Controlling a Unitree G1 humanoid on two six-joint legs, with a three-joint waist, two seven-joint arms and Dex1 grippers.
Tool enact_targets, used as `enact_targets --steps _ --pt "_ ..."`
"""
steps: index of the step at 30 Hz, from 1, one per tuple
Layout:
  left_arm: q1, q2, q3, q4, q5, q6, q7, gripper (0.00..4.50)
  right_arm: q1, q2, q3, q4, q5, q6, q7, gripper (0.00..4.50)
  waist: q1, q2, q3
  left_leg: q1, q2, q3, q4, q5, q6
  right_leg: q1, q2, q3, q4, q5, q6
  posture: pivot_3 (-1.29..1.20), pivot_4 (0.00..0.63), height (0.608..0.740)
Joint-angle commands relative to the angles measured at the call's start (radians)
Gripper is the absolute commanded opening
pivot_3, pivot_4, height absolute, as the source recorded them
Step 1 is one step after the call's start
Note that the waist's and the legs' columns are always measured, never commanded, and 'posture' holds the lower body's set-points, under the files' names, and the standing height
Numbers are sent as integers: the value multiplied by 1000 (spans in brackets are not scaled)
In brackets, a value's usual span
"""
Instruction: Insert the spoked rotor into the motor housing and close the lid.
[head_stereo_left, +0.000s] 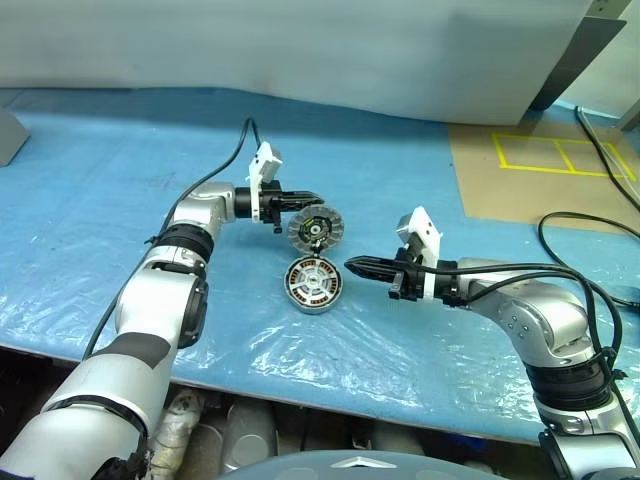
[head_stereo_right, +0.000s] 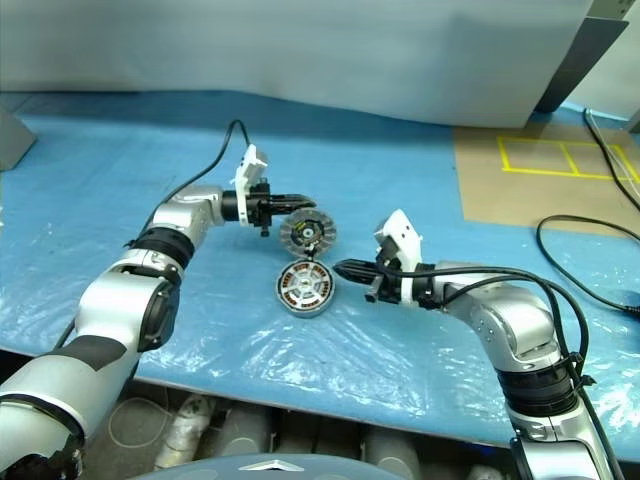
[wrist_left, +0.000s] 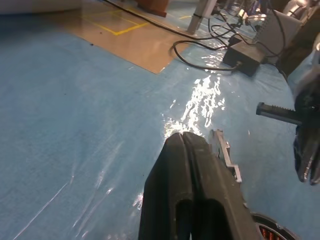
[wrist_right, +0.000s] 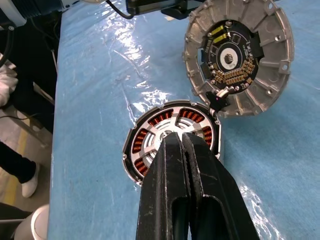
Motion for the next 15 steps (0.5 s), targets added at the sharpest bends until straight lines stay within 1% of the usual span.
enact_targets --steps 1,6,9,12,15 --pt "26 -1 -44 -89 22 -19 -94 43 -6 -7 -9 -37 13 -10 -5 0 0 0 0 0 0 0 0 0 0 0 0 0 0 0 0 0 150 740" --pt "108 -4 -104 -221 33 -13 -166 43 -16 -12 -28 -27 23 -10 -2 0 -1 0 0 0 0 0 -1 0 0 0 0 0 0 0 0 0 150 740" --pt "153 3 -138 -293 23 -2 -174 43 -15 -36 -84 -35 63 8 13 0 0 0 0 0 0 0 -1 0 0 0 0 0 0 0 0 0 150 740" --pt "201 18 -180 -371 9 7 -174 43 11 -102 -133 -45 81 6 46 0 4 0 0 0 0 0 -1 0 0 0 -1 0 -1 0 0 0 150 740" --pt "236 33 -204 -437 -10 31 -174 43 49 -179 -130 -49 50 -26 77 0 6 0 0 0 0 0 -1 0 0 0 -1 0 -1 0 0 0 150 740"
